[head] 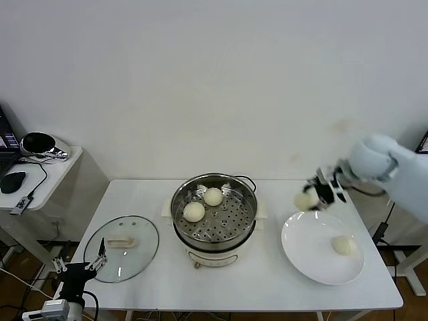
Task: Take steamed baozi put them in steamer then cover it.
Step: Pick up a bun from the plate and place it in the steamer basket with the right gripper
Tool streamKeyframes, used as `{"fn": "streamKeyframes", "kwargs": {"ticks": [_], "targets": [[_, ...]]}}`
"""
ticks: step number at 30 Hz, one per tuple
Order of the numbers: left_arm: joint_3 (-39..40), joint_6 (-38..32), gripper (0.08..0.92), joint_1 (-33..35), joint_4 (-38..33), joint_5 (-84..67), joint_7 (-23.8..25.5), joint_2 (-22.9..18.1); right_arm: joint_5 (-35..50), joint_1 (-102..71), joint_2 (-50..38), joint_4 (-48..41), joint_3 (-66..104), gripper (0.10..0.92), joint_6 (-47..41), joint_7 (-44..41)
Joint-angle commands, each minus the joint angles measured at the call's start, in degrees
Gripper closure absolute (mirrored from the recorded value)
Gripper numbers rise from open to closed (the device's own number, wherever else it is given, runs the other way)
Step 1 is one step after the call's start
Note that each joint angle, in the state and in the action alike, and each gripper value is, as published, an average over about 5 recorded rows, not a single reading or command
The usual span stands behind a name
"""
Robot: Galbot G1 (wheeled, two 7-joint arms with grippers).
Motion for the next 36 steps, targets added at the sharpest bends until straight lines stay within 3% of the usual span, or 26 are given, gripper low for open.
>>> {"fn": "streamKeyframes", "kwargs": {"ticks": [1,13,24,36], "targets": [[-0.54,-0.02,0.177,0.24,-0.28,0.06,-0.1,-0.35,8.6,14.95,17.05,2.03,-11.72,0.431,6.12,3.22],[-2.0,0.05,0.177,0.68,-0.86,-0.01,-0.37,-1.56,0.25,8.46,32.26,-3.13,-17.47,0.423,19.13,5.3],[-2.6,-0.09,0.177,0.74,-1.03,-0.33,-0.61,-2.05,-10.25,5.31,35.03,-6.05,-18.98,0.418,26.32,6.71],[-2.82,-0.59,0.177,1.1,-0.89,-0.64,-0.84,-2.05,-12.05,3.21,34.53,-6.41,-19.55,0.415,27.2,6.11]]}}
